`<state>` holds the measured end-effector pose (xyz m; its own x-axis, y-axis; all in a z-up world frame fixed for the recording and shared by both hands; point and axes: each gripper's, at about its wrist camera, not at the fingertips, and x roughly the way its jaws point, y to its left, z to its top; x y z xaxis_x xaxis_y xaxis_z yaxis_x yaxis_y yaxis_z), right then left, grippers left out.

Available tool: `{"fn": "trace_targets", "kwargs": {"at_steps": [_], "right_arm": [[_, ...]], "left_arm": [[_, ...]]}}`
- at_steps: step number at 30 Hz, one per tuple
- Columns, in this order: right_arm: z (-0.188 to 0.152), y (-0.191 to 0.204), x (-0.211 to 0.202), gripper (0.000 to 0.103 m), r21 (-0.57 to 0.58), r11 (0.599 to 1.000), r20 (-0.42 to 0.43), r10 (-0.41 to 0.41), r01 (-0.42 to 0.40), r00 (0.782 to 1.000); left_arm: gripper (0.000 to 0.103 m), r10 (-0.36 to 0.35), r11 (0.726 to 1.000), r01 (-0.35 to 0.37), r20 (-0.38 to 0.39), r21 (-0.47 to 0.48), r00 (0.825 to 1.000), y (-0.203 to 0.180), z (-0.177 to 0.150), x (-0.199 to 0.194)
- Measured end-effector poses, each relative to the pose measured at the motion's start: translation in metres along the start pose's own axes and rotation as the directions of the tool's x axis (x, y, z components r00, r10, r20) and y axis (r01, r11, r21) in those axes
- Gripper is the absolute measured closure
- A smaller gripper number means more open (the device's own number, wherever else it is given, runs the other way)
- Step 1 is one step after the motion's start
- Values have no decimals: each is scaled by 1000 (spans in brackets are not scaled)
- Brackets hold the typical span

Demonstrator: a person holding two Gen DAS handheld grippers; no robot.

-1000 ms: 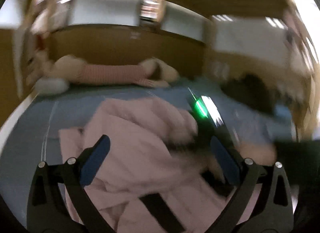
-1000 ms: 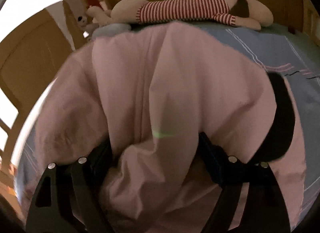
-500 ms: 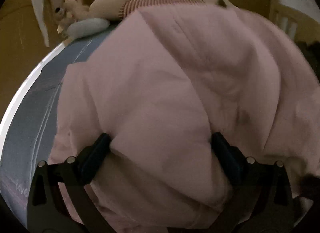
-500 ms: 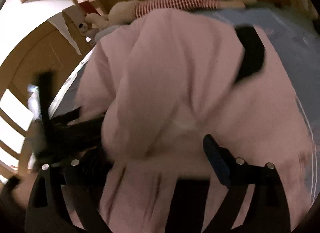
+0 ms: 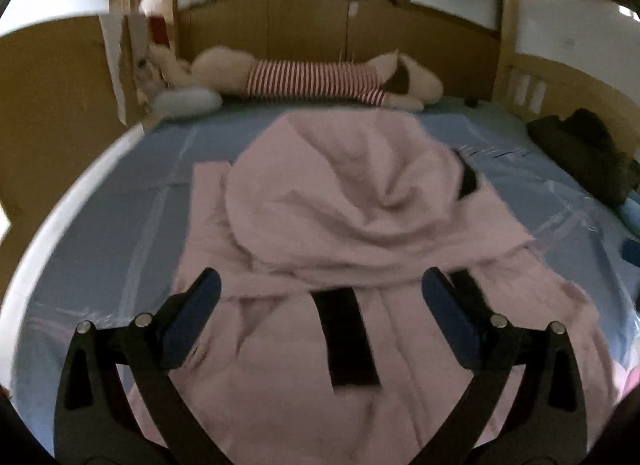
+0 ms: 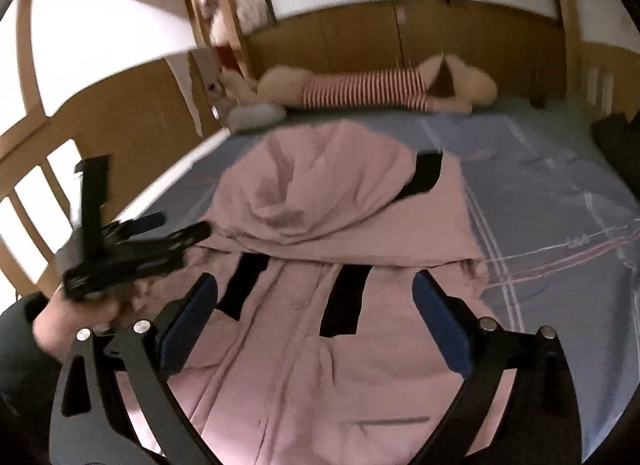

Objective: Fold large clothes

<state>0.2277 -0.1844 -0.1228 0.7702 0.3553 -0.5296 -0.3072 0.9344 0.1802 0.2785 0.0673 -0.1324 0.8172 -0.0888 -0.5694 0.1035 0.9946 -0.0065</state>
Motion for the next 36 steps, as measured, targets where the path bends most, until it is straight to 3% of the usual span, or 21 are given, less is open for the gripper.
{"fn": "trace_targets", "kwargs": {"at_steps": [4,9,16,22,31,36], "right_arm": [[-23,-5,-37,5,25,999,66,25,-27,998],[-51,-6,-57,5,35,999,75,16,-18,997],[-79,3,-79,5,-20,1000,89,-15,17,996],[-95,13,-97,5,-44,998,116,-30,35,993],[-100,36,-121,5,-106,993,161,-41,58,986],[-96,47,-132,5,-118,993,191,0,23,982]], "left_arm": [[2,21,995,-28,73,100,997,-24,-26,-76],[2,43,985,-56,79,164,996,-41,-60,-117],[2,46,998,-45,-16,50,999,-29,-96,-134],[2,62,996,-63,26,60,998,-28,-111,-155],[2,44,998,-47,81,33,996,-26,-106,-192],[2,47,998,-53,121,46,992,-27,-101,-210]]}}
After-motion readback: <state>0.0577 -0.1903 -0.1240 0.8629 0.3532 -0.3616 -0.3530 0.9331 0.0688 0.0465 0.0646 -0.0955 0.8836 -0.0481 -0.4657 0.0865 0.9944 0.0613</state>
